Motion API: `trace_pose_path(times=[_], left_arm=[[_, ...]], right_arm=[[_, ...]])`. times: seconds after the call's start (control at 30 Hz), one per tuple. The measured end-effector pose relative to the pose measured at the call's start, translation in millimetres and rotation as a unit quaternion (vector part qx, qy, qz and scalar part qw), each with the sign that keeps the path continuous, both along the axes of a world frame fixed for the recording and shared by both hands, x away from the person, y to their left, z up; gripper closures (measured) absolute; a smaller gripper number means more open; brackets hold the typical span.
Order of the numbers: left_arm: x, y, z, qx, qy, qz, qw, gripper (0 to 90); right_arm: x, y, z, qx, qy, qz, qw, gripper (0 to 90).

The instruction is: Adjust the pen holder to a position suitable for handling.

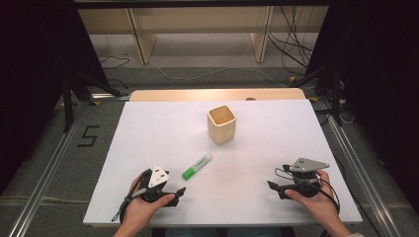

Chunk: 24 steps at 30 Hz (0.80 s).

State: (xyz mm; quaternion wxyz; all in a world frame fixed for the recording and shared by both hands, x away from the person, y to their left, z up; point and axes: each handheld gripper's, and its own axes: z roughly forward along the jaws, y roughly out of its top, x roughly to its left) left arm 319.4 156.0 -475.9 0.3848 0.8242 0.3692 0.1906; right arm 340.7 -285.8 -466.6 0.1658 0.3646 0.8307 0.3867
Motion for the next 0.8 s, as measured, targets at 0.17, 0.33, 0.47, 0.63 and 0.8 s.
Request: trace_pose_path(times=[0.17,0.33,0.47,0.63,0.8], left_arm=[[0.8,-2.1,-0.1,0.002,-0.002,-0.002,1.0000,19.8],[0.3,-3.1,0.0,0.003,-0.002,-0.002,1.0000,19.9],[-0.4,-2.7,0.2,0.005,-0.003,-0.004,1.0000,19.9],[-1.0,-4.6,0.9,0.006,-0.006,-0.004,1.0000,19.9],[-0.2,-6.9,1.1,0.011,-0.007,-0.006,0.9999,19.9]], right_arm=[[-0.9,-0.9,-0.5,0.002,0.000,-0.003,1.0000,17.1],[-0.5,-1.2,-0.3,0.002,-0.004,-0.001,1.0000,17.1],[-0.2,-0.6,-0.3,0.001,-0.002,0.001,1.0000,17.1],[-0.8,-2.3,-0.8,0.000,-0.002,0.002,1.0000,17.1],[-1.2,-4.0,-0.8,0.002,-0.004,0.002,1.0000,17.1]])
